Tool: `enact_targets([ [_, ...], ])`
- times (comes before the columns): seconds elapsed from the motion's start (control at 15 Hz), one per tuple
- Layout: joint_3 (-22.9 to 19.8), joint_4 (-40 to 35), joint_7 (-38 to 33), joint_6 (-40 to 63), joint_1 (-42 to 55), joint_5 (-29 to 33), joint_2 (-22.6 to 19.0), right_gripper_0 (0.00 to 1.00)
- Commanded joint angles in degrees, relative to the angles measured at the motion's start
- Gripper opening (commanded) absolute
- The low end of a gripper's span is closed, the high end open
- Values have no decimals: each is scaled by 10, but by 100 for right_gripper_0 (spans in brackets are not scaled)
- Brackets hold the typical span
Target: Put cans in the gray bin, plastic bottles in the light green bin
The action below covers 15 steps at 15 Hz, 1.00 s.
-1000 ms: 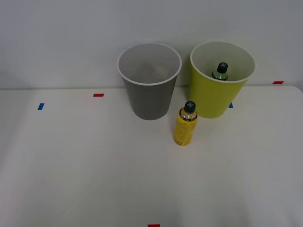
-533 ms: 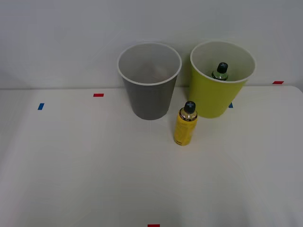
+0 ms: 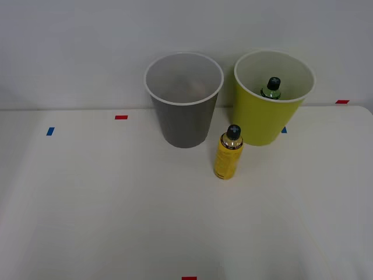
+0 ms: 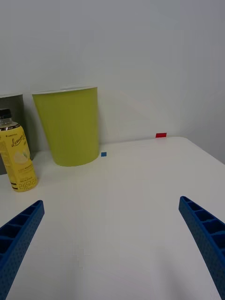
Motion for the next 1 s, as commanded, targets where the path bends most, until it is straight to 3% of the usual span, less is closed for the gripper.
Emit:
enact_targets([
  [0.07, 0, 0, 0, 0, 0, 0, 0, 100],
  [1.0, 0, 0, 0, 0, 0, 0, 0, 100],
])
